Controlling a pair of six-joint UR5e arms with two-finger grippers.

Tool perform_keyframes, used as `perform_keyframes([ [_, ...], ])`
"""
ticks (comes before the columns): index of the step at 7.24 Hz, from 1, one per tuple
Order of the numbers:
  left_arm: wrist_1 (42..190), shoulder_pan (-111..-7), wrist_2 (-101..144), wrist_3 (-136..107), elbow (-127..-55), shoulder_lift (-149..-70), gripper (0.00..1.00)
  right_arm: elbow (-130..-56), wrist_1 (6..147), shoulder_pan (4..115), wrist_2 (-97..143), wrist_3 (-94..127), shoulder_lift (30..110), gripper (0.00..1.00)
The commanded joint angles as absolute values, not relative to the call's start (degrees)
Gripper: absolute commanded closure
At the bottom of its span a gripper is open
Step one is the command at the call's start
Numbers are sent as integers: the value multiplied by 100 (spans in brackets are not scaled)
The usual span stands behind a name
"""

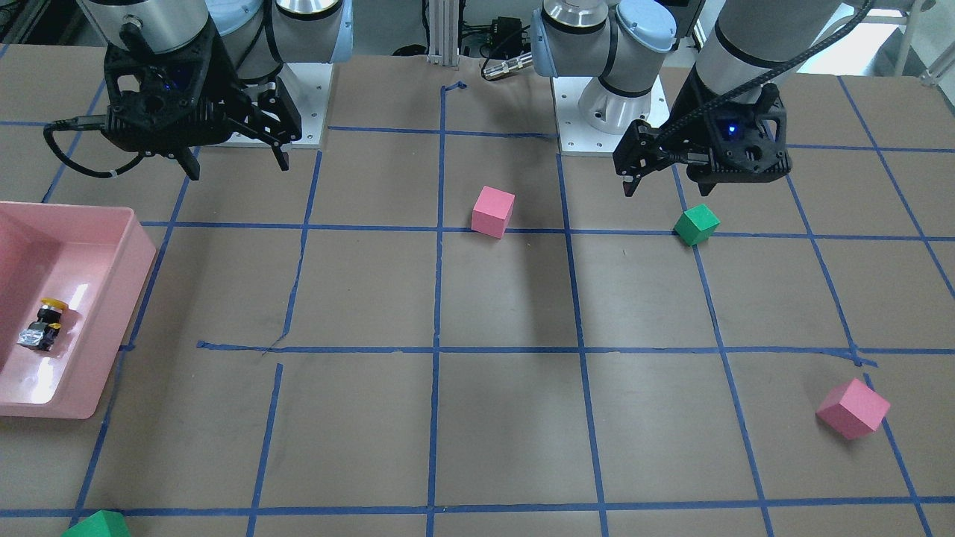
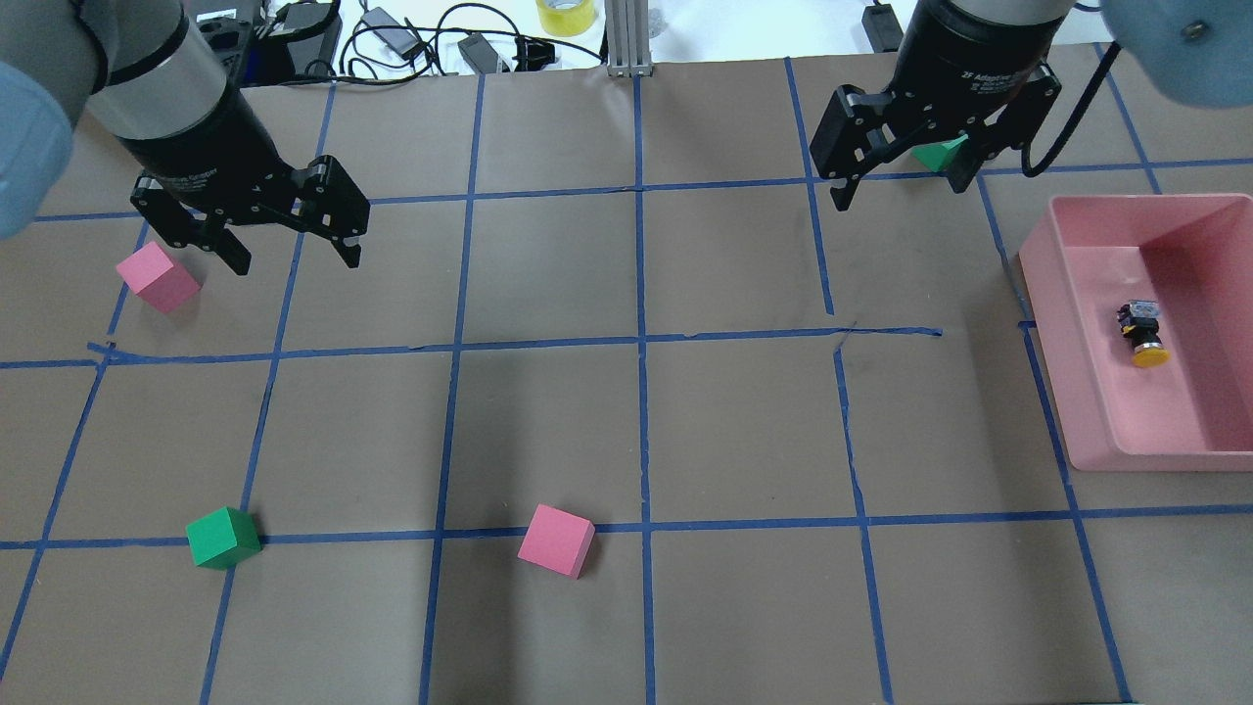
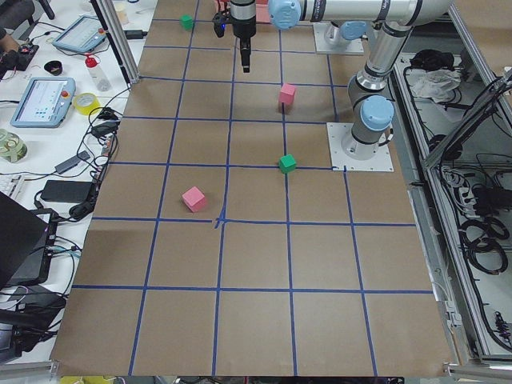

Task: Align button upright
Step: 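Move the right gripper over the pink bin above the black button switch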

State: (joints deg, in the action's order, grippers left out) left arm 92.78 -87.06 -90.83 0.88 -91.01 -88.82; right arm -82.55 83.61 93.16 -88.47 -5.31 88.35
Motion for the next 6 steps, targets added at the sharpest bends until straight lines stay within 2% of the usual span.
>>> perform_keyframes([
  [1,9299,-8710,-9105,88,-9053,-8868,0,-8262,8411,9290,-8824,-536,8798,0],
  [3,9578,-8710,-9071,79,-9009,-8790,0,-8270,8429,9098,-8824,-545,8658,0],
  [6,9554,-8719,-9052,88,-9017,-8666,0,-8585,8586,7819,-8737,-1734,8474,0],
])
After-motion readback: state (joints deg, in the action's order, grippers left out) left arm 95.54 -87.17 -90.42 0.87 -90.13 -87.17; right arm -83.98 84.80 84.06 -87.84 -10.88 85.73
